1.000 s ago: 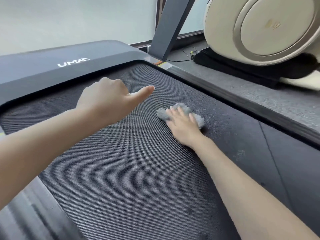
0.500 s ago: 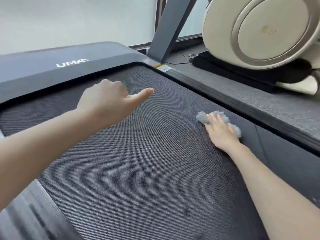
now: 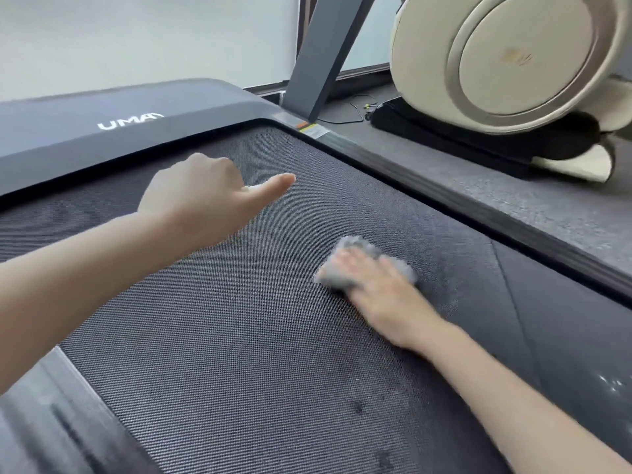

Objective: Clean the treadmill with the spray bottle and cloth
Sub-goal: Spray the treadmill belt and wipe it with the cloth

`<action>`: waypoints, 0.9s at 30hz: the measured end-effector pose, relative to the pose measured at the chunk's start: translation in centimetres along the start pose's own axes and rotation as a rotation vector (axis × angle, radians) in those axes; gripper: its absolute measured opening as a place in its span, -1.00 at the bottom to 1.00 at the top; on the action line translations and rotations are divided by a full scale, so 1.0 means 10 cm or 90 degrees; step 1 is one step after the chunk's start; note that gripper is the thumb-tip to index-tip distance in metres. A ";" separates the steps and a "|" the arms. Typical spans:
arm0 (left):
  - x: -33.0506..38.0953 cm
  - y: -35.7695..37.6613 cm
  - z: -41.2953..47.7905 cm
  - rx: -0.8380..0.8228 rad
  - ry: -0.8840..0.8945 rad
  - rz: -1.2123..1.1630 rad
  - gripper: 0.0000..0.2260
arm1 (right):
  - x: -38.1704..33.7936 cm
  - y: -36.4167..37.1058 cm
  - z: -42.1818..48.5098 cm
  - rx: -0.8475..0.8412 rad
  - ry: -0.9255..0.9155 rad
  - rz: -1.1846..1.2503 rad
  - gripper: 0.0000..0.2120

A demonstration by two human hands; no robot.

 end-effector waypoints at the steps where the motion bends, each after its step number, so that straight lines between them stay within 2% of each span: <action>1: -0.03 0.00 -0.01 -0.002 -0.002 0.000 -0.09 | 0.44 -0.09 0.02 0.011 0.122 -0.003 -0.58; 3: -0.06 0.00 0.00 -0.003 -0.007 0.000 -0.09 | 1.13 -0.17 -0.04 -0.014 0.313 -0.028 -0.54; 5: -0.07 -0.01 0.01 -0.006 -0.006 -0.004 -0.09 | 1.40 -0.09 -0.05 -0.039 0.376 -0.035 -0.51; 8: -0.05 0.01 0.01 -0.011 -0.004 -0.004 -0.10 | 1.15 0.00 -0.11 -0.024 0.340 -0.019 -0.51; 12: 0.09 0.08 0.04 -0.009 0.008 0.002 -0.10 | 0.01 0.10 -0.51 -0.016 0.087 0.017 -0.49; 15: 0.25 0.22 0.01 -0.025 0.028 0.021 -0.17 | -0.24 0.18 -0.66 -0.063 0.021 0.011 -0.45; 18: 0.37 0.39 -0.07 -0.059 0.056 0.047 -0.27 | 0.16 0.03 -0.44 -0.027 0.083 0.030 -0.51; 22: 0.25 0.34 -0.09 -0.059 0.023 0.038 -0.29 | 1.13 -0.06 -0.03 -0.019 0.333 -0.011 -0.52; 24: 0.14 0.25 -0.07 -0.041 0.007 0.032 -0.29 | 1.22 0.01 0.12 -0.034 0.408 -0.037 -0.51; 26: 0.08 0.18 -0.06 -0.034 -0.004 0.034 -0.28 | 0.85 0.08 0.27 -0.028 0.371 -0.033 -0.51; 27: 0.07 0.16 -0.05 -0.030 -0.004 0.040 -0.28 | 0.51 0.13 0.36 -0.012 0.300 -0.027 -0.52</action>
Point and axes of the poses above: each hand's wrist, its own z-axis towards the middle knuckle, its own y-axis out of the palm, x = y × z, the point moved 8 cm from there along z, towards the middle knuckle
